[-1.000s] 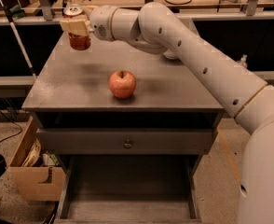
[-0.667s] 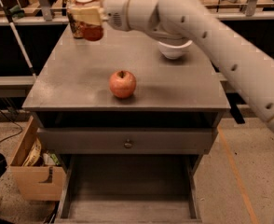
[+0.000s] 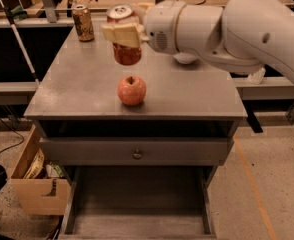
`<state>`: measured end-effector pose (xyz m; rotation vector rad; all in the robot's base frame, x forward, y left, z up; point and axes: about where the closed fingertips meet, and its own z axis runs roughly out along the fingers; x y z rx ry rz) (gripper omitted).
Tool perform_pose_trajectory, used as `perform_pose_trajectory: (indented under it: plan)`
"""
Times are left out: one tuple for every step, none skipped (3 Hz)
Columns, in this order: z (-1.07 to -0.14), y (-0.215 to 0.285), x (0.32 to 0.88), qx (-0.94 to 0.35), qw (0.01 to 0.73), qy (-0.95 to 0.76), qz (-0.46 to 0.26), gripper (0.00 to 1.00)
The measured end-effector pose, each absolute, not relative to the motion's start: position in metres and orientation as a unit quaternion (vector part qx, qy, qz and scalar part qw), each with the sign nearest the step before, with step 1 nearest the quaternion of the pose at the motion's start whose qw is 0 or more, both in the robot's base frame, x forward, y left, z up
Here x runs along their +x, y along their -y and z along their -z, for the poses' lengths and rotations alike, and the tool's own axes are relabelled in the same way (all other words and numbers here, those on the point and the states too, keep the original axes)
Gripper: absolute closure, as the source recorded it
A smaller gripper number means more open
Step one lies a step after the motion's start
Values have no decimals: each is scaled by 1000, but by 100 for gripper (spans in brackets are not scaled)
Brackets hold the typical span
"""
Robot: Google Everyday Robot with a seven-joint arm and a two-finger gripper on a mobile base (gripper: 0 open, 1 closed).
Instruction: Place coke can into middle drawer
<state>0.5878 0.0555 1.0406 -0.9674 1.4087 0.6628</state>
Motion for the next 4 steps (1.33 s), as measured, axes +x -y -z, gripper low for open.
perform_pose_trajectory:
  plan:
    - [-1004,-55,497,-437,575,-628,-290,100]
    - [-951,-21,436,-449,543,-652,-279,100]
    - [-876,37,403,-422,531,-689,-255,100]
    - [-791,68,396,-384,532,-713,-249,100]
